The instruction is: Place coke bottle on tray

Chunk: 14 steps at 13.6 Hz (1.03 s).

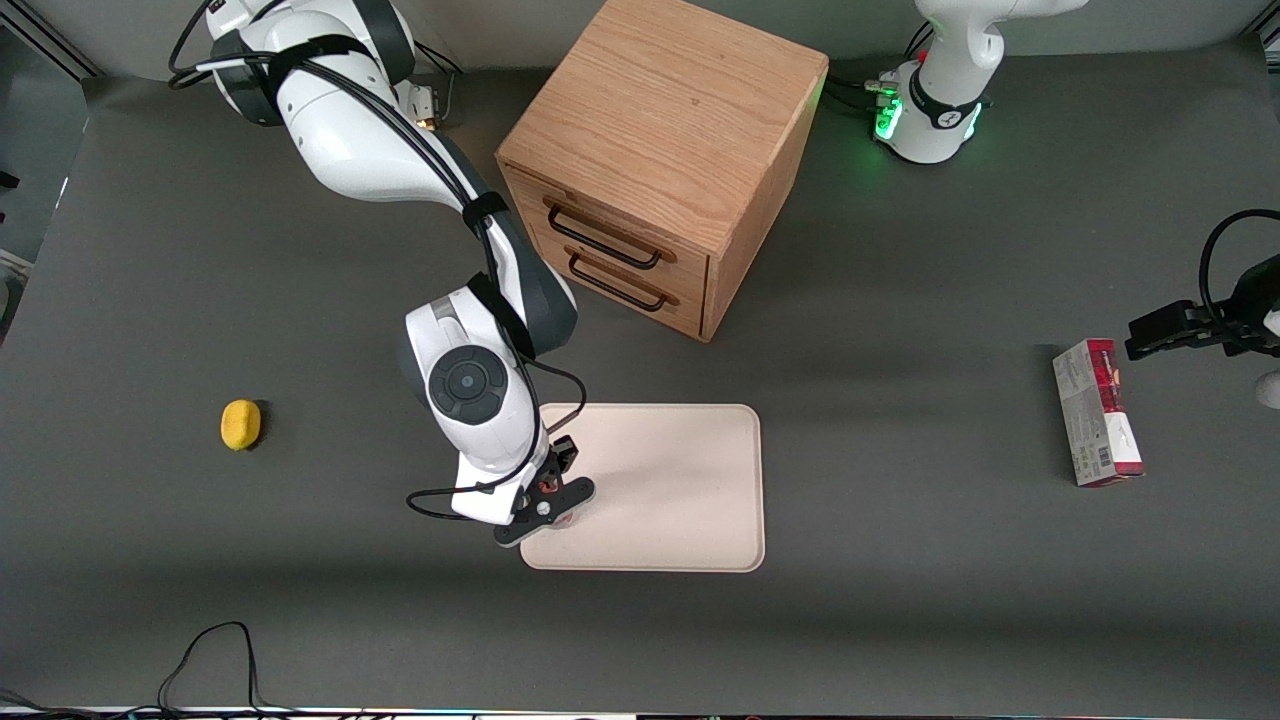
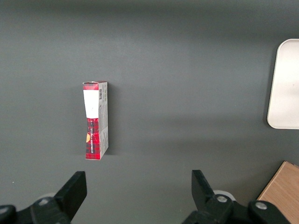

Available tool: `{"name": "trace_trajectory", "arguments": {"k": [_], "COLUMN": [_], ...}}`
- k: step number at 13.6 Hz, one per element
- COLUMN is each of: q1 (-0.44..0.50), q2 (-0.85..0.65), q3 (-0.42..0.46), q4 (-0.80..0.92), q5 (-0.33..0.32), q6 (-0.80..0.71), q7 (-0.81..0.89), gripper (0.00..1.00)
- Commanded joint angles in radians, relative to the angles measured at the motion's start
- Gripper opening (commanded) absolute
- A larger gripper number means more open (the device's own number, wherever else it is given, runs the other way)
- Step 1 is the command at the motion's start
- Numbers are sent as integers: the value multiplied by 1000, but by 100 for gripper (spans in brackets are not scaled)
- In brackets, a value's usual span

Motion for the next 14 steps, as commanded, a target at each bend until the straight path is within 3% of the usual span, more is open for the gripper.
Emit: {"name": "trace_trajectory", "arguments": {"k": [1, 2, 3, 7, 14], "q1": [-1, -1, -1, 1, 2], "q2": [0, 4, 6, -48, -308], "q3": [3, 3, 3, 3, -3], "q4": [-2, -2, -2, -2, -14], "q5": [-1, -1, -1, 2, -1], "q6": [30, 30, 30, 10, -326], "q7": [-2, 8, 6, 8, 15], "gripper": [16, 68, 100, 100, 100]}}
